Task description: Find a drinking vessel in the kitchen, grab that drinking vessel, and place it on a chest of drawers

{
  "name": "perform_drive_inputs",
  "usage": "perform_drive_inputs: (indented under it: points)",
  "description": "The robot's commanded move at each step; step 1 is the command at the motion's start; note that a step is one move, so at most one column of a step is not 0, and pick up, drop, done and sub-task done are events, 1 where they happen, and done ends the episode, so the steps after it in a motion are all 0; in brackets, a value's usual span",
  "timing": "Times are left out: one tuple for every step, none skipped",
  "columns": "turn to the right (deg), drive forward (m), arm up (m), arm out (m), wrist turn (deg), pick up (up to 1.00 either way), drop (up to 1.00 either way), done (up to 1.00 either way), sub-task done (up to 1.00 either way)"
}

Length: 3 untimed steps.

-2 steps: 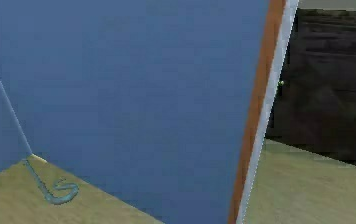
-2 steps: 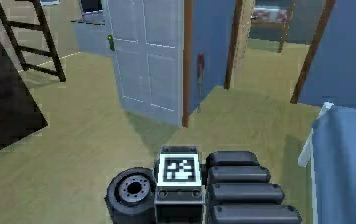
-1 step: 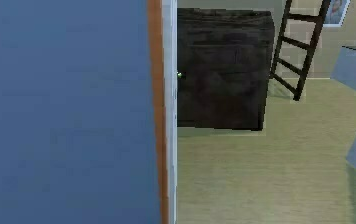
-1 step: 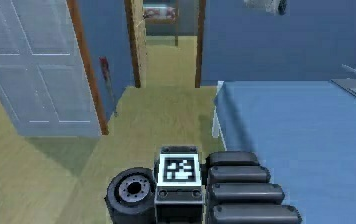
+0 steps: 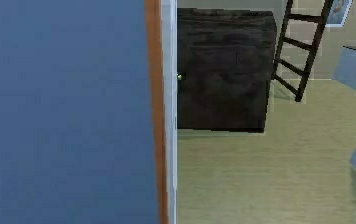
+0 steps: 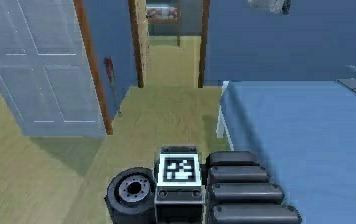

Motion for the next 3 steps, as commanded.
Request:
perform_drive_inputs:
  points:
    - [-45.0, 0.00, 0.00, 0.00, 0.0, 0.00, 0.00, 0.00, 0.00]
    - [-24.0, 0.00, 0.00, 0.00, 0.0, 0.00, 0.00, 0.00, 0.00]
    - [0.0, 0.30, 0.00, 0.00, 0.0, 0.00, 0.00, 0.00, 0.00]
